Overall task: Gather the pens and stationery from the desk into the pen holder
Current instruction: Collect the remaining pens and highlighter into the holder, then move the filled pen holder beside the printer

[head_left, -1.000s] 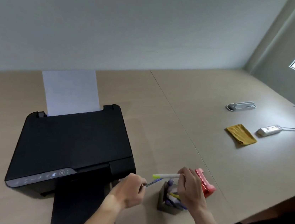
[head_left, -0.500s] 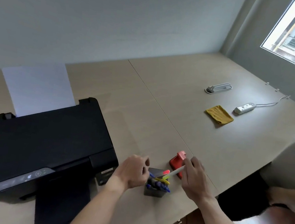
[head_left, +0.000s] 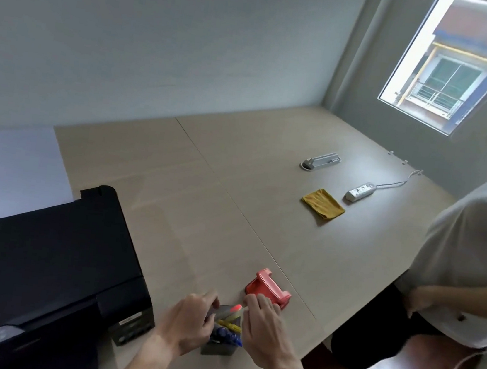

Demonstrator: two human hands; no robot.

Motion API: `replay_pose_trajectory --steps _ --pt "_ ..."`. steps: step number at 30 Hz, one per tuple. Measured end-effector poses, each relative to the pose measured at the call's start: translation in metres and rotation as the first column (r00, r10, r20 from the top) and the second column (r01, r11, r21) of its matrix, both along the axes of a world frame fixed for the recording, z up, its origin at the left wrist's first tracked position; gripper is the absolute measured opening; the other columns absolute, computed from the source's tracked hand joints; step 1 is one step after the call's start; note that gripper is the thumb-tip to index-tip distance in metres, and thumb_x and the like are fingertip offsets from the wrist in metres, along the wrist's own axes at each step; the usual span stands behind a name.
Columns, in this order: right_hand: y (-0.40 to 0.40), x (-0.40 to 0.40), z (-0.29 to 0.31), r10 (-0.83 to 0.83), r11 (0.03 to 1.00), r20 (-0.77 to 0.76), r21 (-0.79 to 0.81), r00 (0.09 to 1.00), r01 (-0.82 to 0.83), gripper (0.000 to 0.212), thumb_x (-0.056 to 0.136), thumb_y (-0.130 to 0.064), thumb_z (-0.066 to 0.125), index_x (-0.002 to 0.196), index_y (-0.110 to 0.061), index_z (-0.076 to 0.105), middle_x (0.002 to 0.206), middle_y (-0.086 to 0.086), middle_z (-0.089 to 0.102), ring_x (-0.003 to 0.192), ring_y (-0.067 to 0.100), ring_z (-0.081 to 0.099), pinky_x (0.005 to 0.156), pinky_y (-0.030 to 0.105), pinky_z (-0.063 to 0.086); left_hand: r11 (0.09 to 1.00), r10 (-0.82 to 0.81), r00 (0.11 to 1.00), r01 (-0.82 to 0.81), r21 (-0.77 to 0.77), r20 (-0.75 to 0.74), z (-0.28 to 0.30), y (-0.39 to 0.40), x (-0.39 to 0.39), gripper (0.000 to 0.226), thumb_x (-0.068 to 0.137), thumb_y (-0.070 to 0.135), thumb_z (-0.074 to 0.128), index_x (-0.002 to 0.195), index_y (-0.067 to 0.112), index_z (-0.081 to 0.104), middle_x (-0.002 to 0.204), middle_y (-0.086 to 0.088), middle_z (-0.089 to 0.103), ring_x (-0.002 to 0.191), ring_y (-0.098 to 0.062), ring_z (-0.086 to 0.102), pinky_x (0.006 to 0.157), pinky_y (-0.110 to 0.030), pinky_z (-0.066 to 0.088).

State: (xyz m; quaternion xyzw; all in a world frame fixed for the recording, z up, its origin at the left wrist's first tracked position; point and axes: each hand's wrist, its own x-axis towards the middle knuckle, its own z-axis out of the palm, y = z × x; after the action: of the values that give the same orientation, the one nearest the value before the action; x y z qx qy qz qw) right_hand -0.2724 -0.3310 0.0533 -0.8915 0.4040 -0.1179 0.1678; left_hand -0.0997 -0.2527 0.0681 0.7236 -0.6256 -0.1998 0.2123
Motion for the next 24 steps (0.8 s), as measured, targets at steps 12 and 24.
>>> replay_pose_trajectory --steps 12,24 --pt "0.004 -0.021 -0.018 -0.124 0.976 -0.032 0.174 0.992 0.128 0.049 0.071 -0.015 0.038 0.119 -0.021 0.047 0.111 -0.003 0.049 0.103 0.017 0.051 0.092 0.026 0.038 0.986 0.024 0.999 -0.029 0.162 0.038 -0.013 0.0 0.001 0.063 0.073 0.025 0.049 0.135 0.028 0.038 0.124 0.005 0.044 0.114 -0.016 0.05 0.097 -0.03 0.046" --pt "-0.006 -0.036 -0.034 -0.423 0.883 -0.039 0.203 0.905 0.422 0.03 0.083 -0.005 0.044 0.108 -0.018 0.054 0.097 -0.002 0.047 0.092 0.025 0.057 0.085 0.037 0.046 0.975 -0.138 0.956 0.084 0.208 0.261 -0.038 -0.011 -0.017 0.087 0.067 0.07 0.056 0.138 0.025 0.035 0.125 0.002 0.046 0.116 -0.024 0.043 0.098 -0.036 0.038"
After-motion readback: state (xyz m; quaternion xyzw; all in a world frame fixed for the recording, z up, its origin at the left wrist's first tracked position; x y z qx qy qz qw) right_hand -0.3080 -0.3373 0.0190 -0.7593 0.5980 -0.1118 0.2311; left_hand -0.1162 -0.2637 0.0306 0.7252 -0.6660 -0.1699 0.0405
